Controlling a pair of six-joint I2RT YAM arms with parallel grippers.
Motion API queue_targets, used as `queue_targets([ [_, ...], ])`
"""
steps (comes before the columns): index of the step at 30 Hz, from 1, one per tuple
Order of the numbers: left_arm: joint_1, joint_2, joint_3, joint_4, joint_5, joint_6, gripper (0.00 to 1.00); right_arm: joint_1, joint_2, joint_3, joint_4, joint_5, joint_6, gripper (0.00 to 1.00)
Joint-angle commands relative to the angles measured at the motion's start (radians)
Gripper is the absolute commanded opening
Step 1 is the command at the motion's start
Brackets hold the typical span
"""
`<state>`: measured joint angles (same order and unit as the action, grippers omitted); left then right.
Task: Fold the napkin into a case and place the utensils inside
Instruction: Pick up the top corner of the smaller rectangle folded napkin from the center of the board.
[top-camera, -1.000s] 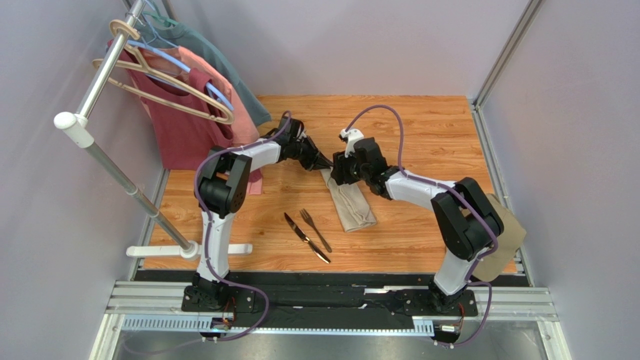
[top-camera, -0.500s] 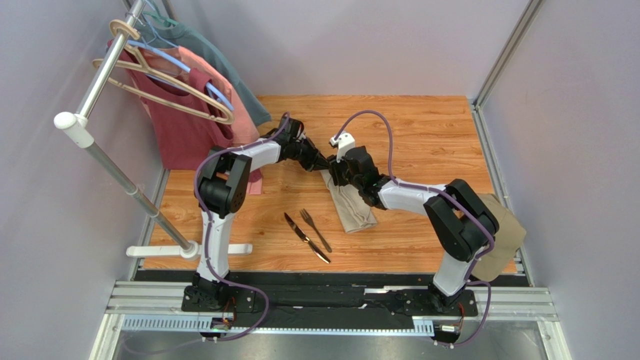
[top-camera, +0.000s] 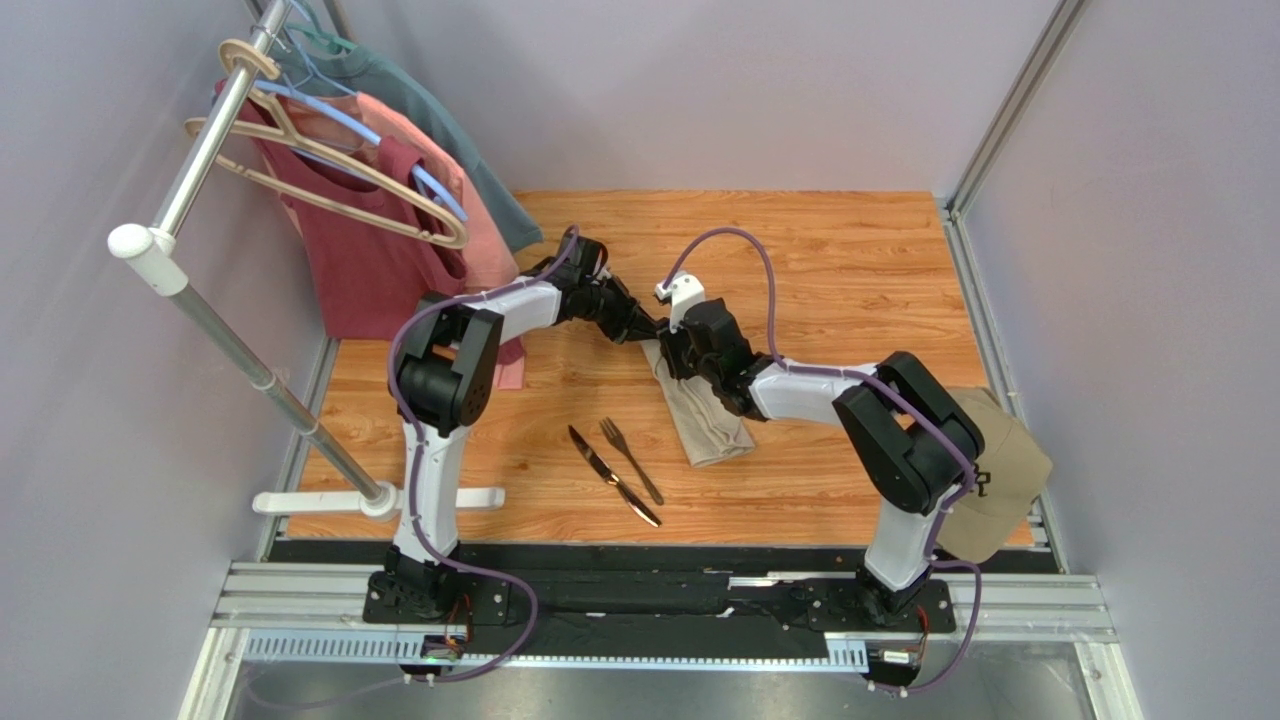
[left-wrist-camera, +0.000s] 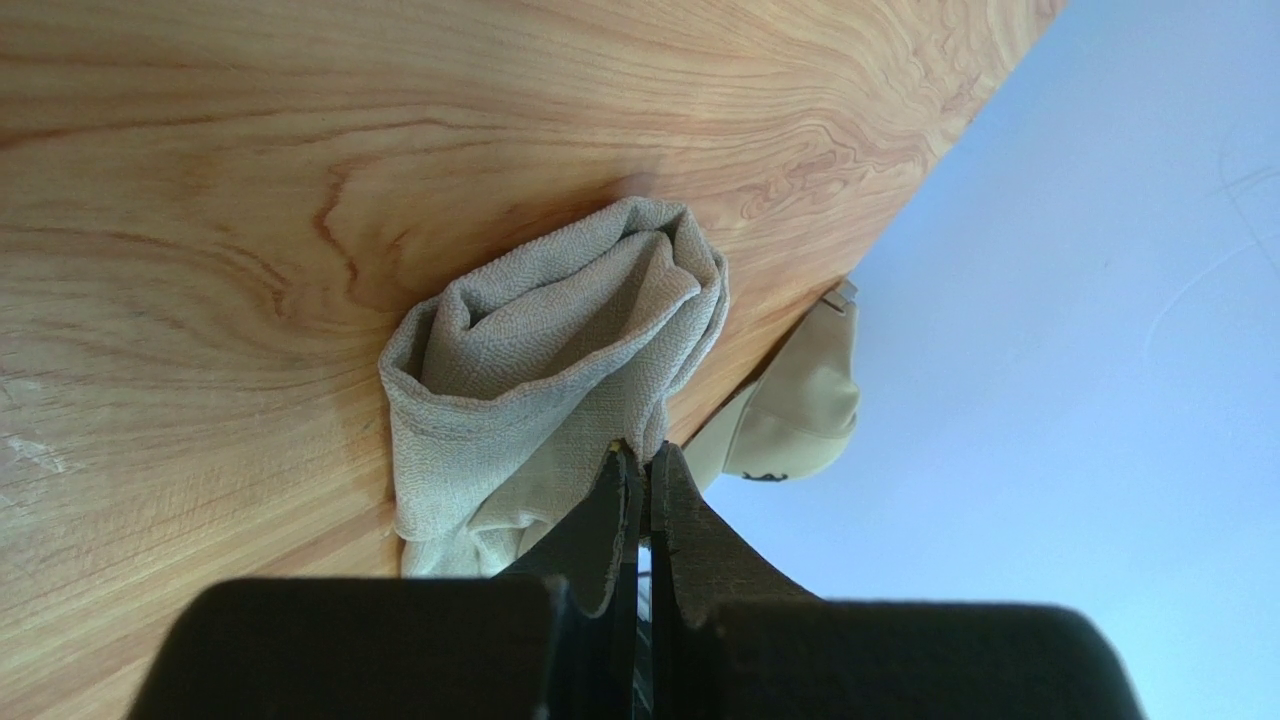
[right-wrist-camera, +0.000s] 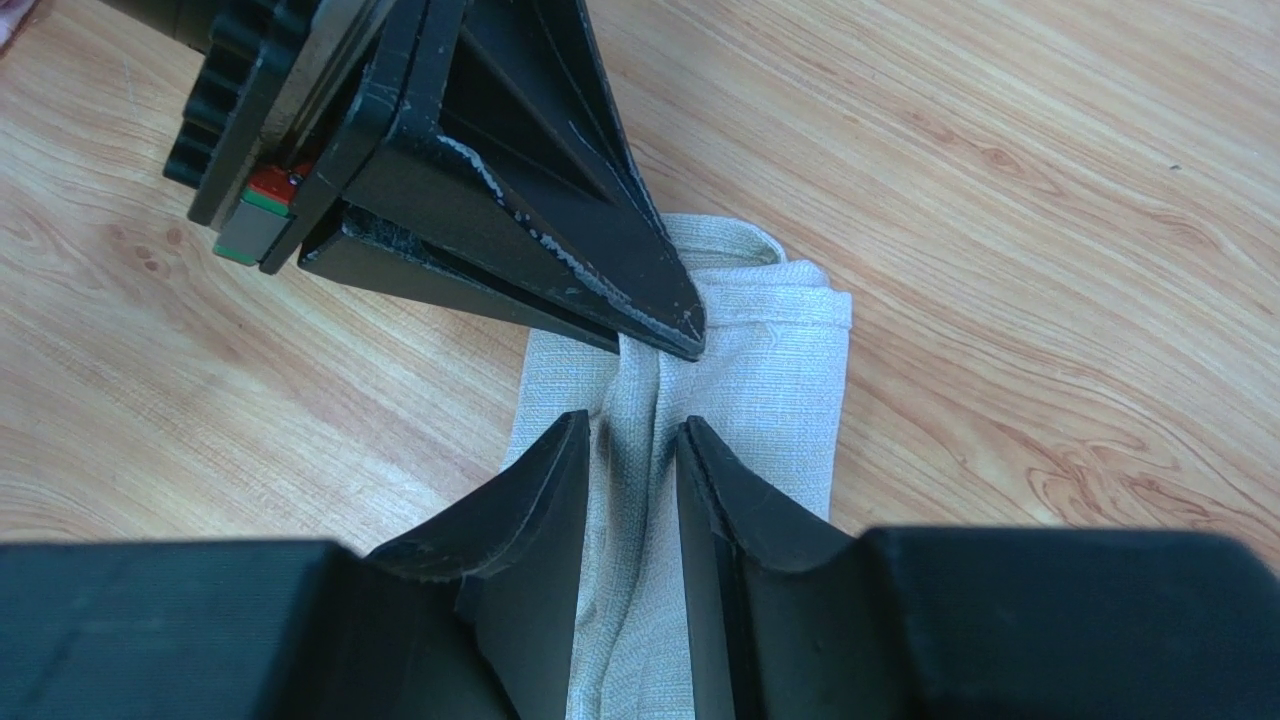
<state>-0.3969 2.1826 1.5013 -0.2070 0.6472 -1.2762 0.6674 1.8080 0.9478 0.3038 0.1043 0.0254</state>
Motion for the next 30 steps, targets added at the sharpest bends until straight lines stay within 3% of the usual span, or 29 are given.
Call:
queue_targets([
  [1,0.007,-0.055,0.033,-0.025,0.019,-0.034,0.00,0.009,0.013,0.009,0.035,0.014,-0.012,0.32],
  [24,0.007,-0.060,0.014,-0.002,0.043,-0.077,0.00,0.014,0.047,0.045,0.014,0.058,-0.007,0.29],
  [30,0.007,-0.057,0.008,-0.005,0.025,-0.052,0.00,0.017,0.016,0.036,0.001,0.067,0.013,0.10],
])
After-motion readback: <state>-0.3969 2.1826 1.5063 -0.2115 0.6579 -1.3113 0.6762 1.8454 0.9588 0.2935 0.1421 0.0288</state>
